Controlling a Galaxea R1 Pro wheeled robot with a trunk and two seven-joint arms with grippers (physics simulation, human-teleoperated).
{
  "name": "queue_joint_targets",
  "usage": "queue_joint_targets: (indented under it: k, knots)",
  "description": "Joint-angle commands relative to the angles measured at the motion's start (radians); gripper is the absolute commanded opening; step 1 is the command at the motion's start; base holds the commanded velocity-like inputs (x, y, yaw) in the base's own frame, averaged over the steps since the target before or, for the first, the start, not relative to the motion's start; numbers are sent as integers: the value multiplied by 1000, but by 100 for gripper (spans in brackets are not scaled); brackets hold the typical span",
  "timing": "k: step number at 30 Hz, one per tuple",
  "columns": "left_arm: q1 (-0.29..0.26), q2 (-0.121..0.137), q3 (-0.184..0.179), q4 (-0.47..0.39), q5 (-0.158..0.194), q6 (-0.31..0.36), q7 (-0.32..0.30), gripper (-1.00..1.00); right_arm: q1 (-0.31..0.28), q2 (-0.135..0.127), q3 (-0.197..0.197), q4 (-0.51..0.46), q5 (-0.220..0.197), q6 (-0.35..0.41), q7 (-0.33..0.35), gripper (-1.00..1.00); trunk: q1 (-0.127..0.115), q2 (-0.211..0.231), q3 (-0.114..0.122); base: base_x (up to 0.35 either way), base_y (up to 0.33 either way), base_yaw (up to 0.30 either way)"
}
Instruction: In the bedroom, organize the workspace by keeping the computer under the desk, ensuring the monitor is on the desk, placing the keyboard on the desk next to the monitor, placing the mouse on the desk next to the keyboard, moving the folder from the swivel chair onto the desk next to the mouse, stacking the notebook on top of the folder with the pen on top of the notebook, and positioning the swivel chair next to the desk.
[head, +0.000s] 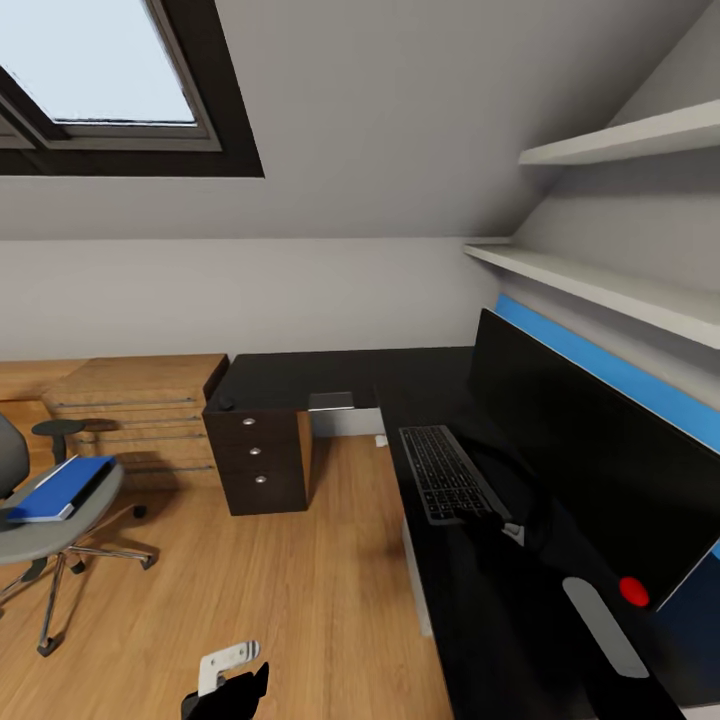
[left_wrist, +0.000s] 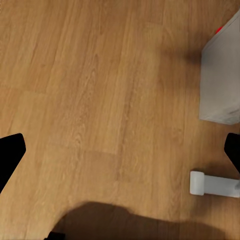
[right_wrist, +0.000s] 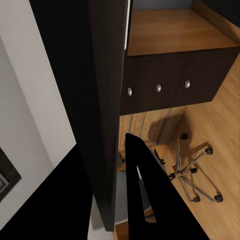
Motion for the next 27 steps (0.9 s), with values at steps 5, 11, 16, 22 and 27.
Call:
queue_joint_targets:
  k: [5, 11, 16, 22, 27]
  knots:
    - [0, 1, -2, -2, 8, 2, 8, 100, -1, 0, -4, 0, -3, 5, 1, -100, 20, -37, -18, 0, 0, 0]
    - [0, 1, -2, -2, 9, 2, 8, 100, -1, 0, -6, 0, -2, 4, -1, -100, 43, -79, -36, 0, 0, 0]
    - [0, 1, -2, -2, 10, 2, 7, 100, -1, 1, -7, 0, -2, 3, -4, -100, 62, -114, -52, 0, 0, 0]
    - [0, 1, -2, -2, 10, 2, 7, 100, -1, 1, -7, 0, -1, 2, -5, -100, 73, -135, -61, 0, 0, 0]
    - [0, 2, -5, -2, 9, 2, 4, 100, -1, 1, -6, 0, -1, 2, -6, -100, 73, -135, -61, 0, 0, 0]
